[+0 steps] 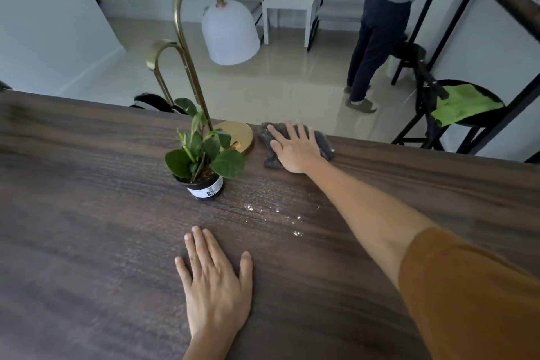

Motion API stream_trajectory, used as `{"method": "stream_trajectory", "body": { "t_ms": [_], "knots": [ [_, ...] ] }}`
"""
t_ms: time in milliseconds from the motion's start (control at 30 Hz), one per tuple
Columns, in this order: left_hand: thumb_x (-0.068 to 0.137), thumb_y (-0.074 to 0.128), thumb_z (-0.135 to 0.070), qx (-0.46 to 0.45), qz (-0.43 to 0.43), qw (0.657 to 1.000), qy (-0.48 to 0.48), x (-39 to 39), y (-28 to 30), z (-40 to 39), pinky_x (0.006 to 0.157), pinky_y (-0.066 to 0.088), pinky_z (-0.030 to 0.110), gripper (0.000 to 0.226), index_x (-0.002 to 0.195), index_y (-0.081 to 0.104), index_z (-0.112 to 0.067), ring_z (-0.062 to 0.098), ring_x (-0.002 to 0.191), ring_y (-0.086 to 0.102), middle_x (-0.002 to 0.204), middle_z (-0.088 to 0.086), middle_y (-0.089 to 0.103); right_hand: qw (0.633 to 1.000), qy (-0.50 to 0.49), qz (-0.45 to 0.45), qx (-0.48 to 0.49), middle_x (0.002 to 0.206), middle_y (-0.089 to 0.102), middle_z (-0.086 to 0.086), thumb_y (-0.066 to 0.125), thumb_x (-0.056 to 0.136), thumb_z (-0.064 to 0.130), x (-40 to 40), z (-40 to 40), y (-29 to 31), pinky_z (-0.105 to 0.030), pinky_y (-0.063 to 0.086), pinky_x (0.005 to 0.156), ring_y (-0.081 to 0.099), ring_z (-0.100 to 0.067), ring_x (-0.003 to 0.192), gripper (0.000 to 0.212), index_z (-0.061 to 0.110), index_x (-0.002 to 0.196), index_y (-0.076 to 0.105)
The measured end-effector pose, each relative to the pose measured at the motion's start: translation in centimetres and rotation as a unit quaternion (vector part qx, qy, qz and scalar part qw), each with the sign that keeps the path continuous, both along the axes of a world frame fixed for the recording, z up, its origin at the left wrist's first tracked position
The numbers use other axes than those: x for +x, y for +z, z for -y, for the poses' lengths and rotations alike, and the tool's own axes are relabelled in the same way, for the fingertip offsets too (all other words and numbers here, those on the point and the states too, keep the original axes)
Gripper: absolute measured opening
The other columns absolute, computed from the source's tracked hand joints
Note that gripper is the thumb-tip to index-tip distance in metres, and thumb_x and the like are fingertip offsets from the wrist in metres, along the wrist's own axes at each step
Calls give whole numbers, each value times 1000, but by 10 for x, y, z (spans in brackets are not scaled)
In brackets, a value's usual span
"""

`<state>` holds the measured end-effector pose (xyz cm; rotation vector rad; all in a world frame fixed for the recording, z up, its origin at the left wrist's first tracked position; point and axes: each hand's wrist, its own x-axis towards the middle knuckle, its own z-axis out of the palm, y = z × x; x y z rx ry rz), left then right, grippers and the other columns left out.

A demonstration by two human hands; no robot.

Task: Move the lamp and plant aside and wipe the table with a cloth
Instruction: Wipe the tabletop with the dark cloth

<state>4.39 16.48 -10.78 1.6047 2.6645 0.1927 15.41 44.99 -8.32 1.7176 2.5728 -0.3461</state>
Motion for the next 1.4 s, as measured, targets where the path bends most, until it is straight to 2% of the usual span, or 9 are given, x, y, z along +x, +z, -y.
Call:
{"method": "stream_trajectory", "body": {
  "t_ms": [133,267,433,600,767,900,1067,1267,1400],
  "knots": [
    [85,11,-62,6,12,1000,1,0,3,0,117,9,52,91,147,12,5,29,147,2,158,20,10,1000,11,-13,-8,165,-1,0,9,101,54,70,30,2,-48,-1,120,-4,-25,151,52,46,153,3],
    [86,10,-61,2,14,1000,-4,0,1,2,117,9,53,90,147,11,6,31,147,2,158,21,9,986,-164,7,3,165,-3,0,9,99,60,211,53,-1,-49,2,120,-3,-25,151,56,47,152,1],
    [87,13,-58,11,15,1000,-13,0,0,3,116,12,55,89,145,16,9,35,146,7,156,25,15,932,-359,38,10,165,1,-5,12,98,59,362,123,-1,-56,8,119,2,-30,150,60,42,154,4],
    [89,18,-54,9,16,1000,-12,3,1,2,115,13,56,85,145,18,9,35,146,9,155,26,16,886,-463,18,6,164,-2,-11,8,97,62,302,130,4,-58,0,118,-3,-37,149,64,35,155,4],
    [89,15,-49,3,19,1000,-9,1,0,0,116,8,55,79,147,17,6,32,147,6,157,22,13,976,-217,12,26,164,-5,-11,7,98,58,89,105,-7,-56,-3,119,-6,-35,149,61,36,155,1],
    [88,10,-47,-6,22,1000,-11,0,2,1,117,5,53,78,148,12,3,30,147,1,158,19,7,997,-80,-17,4,164,-5,-11,10,99,56,-20,108,-1,-56,-4,118,-8,-35,149,60,36,155,3],
    [86,4,-47,-2,36,999,-3,-1,5,0,117,5,52,80,149,9,2,28,147,-1,159,17,5,999,-40,-14,-3,165,-4,-2,9,98,61,53,128,2,-49,-2,120,-6,-26,150,59,43,153,3],
    [85,4,-47,-3,38,999,-7,2,8,2,116,8,54,82,147,12,5,32,147,3,158,21,10,953,-301,11,7,165,-2,-1,0,86,70,285,194,2,-51,5,120,-2,-25,150,71,45,152,-1],
    [89,13,-44,-8,48,999,-2,4,11,2,117,7,54,76,147,11,6,32,147,3,158,21,9,927,-374,40,6,165,1,-5,-1,84,69,341,224,4,-54,8,119,2,-30,149,75,41,154,1]
  ]
}}
